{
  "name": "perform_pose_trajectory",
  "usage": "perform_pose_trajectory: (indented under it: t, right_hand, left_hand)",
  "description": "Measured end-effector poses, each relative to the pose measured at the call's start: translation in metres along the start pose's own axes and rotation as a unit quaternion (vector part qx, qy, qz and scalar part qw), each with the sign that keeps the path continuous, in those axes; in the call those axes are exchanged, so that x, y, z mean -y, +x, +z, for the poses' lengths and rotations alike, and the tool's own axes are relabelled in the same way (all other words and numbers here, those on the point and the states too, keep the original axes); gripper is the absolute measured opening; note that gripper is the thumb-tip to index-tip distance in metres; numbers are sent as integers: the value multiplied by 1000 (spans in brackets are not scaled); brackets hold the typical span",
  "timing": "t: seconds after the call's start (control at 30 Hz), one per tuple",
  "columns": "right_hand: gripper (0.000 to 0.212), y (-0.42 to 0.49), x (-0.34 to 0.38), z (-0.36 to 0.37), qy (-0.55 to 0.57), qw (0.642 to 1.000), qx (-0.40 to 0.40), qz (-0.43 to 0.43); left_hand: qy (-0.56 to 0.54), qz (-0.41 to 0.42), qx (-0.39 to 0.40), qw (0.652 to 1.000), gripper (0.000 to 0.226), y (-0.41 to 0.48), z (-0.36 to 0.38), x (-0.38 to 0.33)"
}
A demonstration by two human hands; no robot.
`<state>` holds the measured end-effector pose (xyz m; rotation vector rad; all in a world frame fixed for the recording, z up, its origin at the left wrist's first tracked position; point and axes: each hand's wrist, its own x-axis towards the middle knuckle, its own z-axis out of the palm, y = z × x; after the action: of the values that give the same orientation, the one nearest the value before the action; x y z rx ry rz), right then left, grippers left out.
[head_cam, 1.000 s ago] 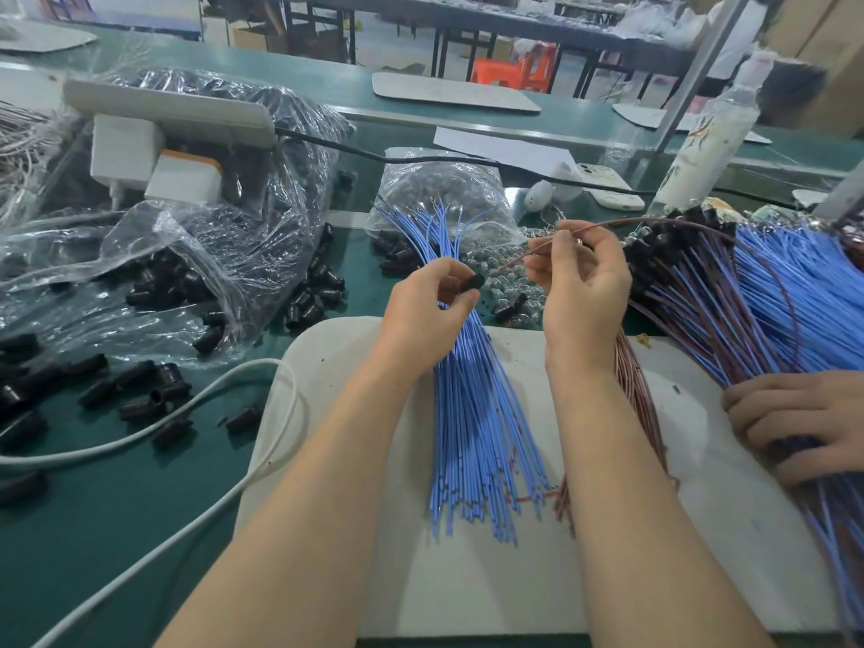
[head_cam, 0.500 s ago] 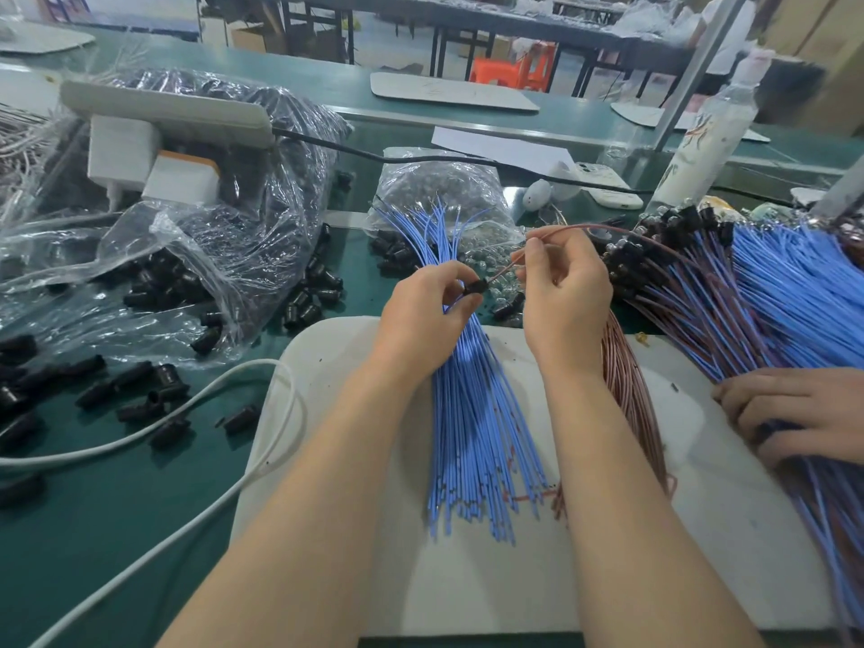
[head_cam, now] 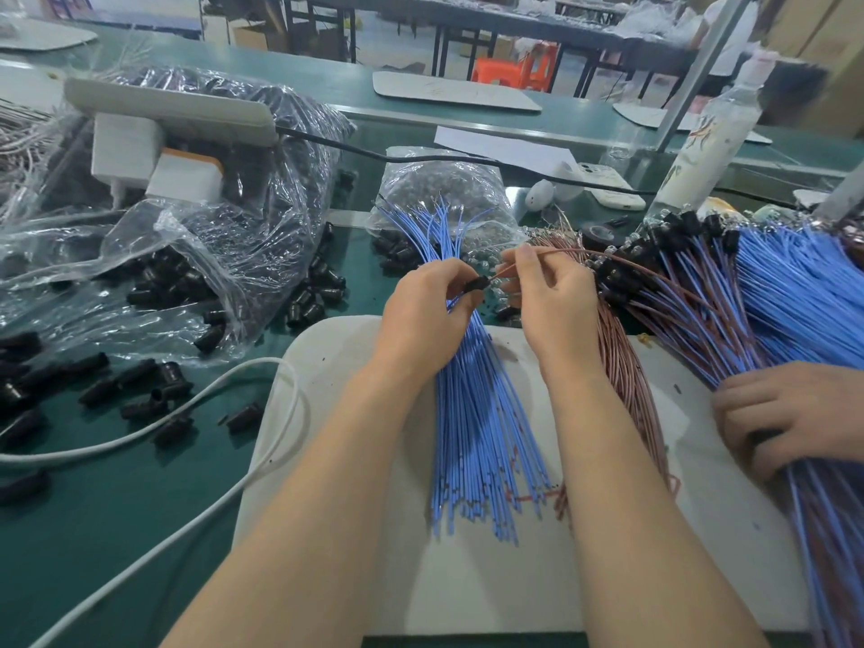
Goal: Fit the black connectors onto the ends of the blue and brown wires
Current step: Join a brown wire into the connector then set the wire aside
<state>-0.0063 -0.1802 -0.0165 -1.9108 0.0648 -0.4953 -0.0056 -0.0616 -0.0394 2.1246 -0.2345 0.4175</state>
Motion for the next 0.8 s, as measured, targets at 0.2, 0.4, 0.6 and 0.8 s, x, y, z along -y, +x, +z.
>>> perform_pose_trajectory:
  t: [0.2,0.4,0.6,0.8]
  right_hand:
    - [27,-1,-2,6,-52,996,73,8]
    - [28,-3,7,5,60,997,21,37]
    - [36,-5,2,12,18,995,96,37]
    - [16,-12,9,16,83,988,132,-13]
  left_hand:
    - [-12,35,-11,999,10,-1,0,-3]
    - [-22,38,-33,998,10,-1,1,-3]
    - [-59,63,-50,995,14,-2,1,-9]
    - [-301,-83,-91,946,6,3,-8,-12]
